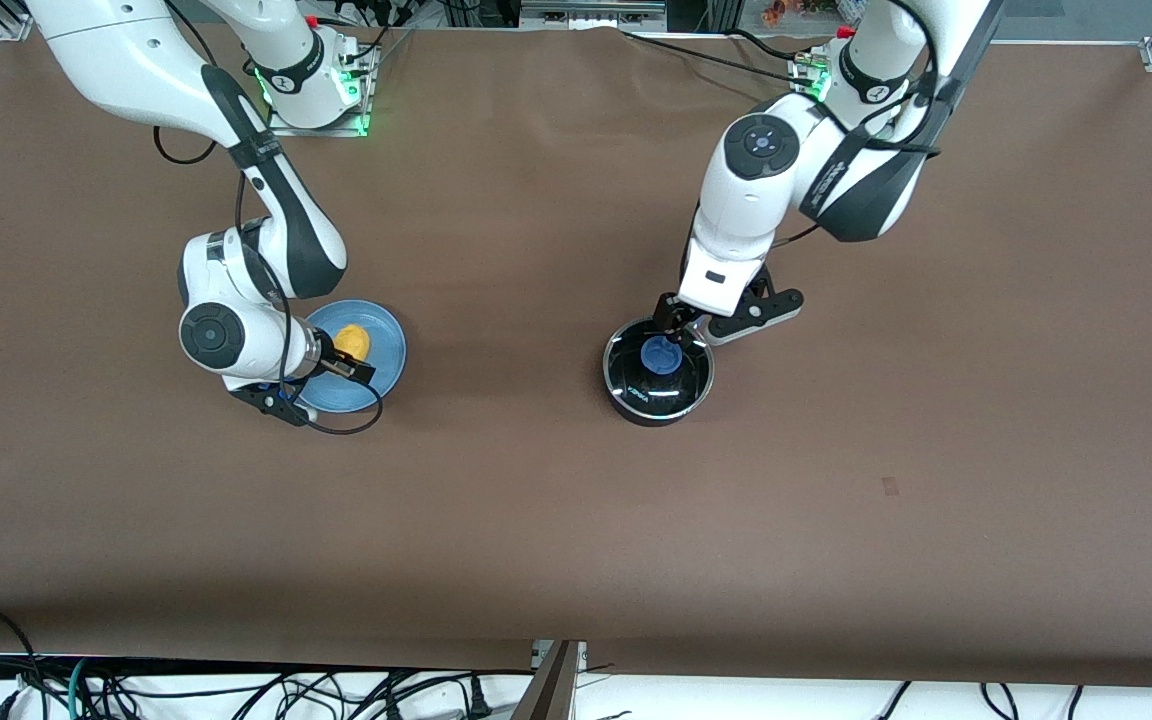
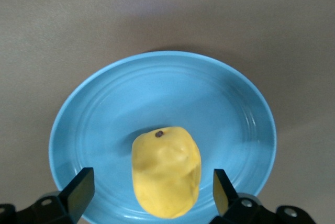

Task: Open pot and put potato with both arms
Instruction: 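Lower the right gripper onto the potato while the left gripper descends to the lid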

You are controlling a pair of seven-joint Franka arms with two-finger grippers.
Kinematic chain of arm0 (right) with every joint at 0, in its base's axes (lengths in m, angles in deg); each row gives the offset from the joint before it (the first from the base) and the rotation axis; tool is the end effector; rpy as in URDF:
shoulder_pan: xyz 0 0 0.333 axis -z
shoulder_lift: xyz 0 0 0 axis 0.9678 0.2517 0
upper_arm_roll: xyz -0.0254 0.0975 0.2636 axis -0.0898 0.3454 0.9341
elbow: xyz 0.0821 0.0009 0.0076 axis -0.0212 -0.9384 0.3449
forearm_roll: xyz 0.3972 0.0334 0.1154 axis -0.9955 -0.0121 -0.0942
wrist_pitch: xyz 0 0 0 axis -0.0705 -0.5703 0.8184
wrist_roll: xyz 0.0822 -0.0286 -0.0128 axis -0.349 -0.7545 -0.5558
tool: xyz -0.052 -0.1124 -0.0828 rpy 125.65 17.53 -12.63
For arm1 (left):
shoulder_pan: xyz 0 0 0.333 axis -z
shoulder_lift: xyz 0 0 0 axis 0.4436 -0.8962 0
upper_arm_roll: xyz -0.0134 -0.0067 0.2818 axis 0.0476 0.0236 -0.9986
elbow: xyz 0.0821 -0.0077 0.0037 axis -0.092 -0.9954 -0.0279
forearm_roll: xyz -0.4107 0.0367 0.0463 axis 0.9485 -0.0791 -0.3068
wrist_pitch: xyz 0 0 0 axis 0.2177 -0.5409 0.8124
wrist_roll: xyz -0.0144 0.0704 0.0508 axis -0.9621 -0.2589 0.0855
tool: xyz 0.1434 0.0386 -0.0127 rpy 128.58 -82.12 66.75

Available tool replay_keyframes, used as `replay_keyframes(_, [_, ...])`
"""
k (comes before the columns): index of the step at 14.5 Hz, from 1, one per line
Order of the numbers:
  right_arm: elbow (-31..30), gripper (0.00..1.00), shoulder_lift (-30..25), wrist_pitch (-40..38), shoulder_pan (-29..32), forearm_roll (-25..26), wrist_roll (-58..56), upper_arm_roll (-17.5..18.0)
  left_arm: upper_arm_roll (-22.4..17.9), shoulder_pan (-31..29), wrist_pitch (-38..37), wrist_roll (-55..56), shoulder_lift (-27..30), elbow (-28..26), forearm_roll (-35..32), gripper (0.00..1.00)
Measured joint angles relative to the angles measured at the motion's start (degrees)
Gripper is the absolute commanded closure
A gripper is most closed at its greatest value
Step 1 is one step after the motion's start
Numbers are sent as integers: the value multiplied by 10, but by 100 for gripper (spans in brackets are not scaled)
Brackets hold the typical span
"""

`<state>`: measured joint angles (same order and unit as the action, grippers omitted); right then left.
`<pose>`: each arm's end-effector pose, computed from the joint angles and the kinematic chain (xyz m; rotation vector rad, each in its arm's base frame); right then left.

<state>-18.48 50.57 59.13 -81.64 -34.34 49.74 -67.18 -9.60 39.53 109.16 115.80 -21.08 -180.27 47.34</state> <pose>0.5793 0.1485 0.1285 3.0077 -0.6551 -0.3490 0.5259 -0.3553 0.2563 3.0266 0.6728 0.1608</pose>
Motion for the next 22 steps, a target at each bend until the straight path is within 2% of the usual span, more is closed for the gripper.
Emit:
replay_keyframes(6, [-27,0,0,33,0,0,1,0,0,9,35,65,-44,21,-9,0])
replay_keyframes(10, [-34,3,0,35,0,1,1,0,0,18,35,119,-75,44,-46,1])
replay_keyframes(13, [-37,35,0,35,0,1,0,0,0,23,36,156,-99,59,-66,2])
replay_keyframes(15, [-40,49,0,35,0,1,1,0,0,25,36,170,-108,70,-67,3])
replay_keyframes(18, [-40,59,-1,36,0,1,0,0,-1,25,36,183,-118,87,-67,4])
replay_keyframes(22, [-40,60,-1,36,0,1,0,0,-3,25,36,191,-136,99,-67,6])
